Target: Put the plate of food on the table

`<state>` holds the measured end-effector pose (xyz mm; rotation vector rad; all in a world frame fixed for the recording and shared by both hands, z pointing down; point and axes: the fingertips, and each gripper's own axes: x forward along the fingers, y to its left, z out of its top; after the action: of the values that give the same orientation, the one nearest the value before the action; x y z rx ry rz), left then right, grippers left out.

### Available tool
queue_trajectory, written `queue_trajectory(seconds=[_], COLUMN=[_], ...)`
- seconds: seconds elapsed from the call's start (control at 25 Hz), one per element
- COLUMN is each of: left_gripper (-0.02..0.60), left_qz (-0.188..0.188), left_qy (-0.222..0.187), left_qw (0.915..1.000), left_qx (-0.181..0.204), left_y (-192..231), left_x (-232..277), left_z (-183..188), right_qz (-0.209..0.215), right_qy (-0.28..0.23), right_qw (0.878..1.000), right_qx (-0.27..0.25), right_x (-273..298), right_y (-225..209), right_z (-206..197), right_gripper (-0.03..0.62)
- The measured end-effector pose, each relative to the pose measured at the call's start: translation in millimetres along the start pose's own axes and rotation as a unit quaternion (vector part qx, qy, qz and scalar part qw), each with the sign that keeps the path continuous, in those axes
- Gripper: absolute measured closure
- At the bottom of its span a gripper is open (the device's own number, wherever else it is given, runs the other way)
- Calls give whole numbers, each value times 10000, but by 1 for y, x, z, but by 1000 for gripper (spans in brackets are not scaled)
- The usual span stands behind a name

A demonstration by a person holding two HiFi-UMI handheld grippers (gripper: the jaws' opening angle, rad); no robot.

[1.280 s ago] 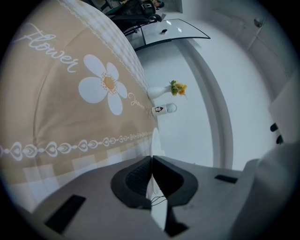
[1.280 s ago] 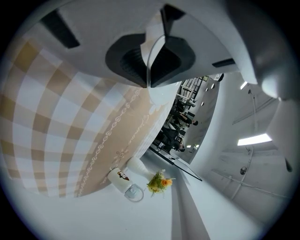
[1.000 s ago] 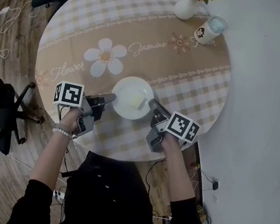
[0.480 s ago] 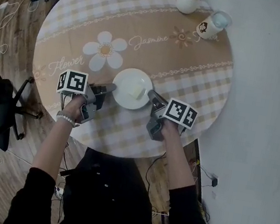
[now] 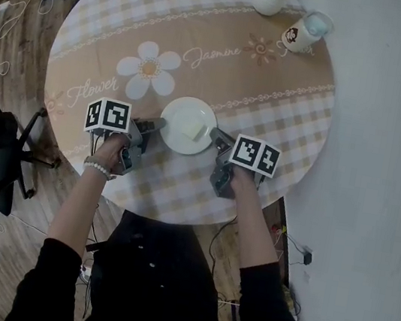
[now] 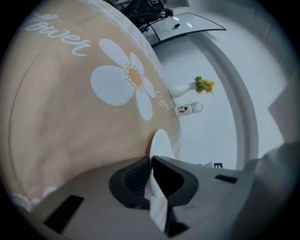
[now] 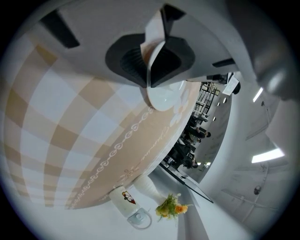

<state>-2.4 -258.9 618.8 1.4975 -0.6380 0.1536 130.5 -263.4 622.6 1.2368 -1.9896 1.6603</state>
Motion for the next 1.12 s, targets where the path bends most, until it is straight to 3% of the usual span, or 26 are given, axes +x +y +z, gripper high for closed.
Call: queue_trajectory(seconds=[0.4, 0.64, 0.92, 1.12], left_gripper=[572, 565, 565, 566], left_qz=[747, 675, 802, 781], left_qy=[272, 180, 13, -187], left_qw=[9955, 9966, 9942, 9926], left_qx=[517, 430, 718, 906], left_y=[6, 9, 11, 4], left_x=[-4, -11, -24, -38], left_z=[1, -1, 3, 3], right_qz=[-141, -324, -651, -1011], right_qy=[2, -32, -184, -410], right_qw=[9999, 9987, 9964, 9883], right_qx=[-25, -396, -517, -1064], right_x=[0, -2, -14, -29], right_y=[0, -2, -10, -6], right_z=[0, 2, 4, 4], right_gripper=[580, 574, 555, 580])
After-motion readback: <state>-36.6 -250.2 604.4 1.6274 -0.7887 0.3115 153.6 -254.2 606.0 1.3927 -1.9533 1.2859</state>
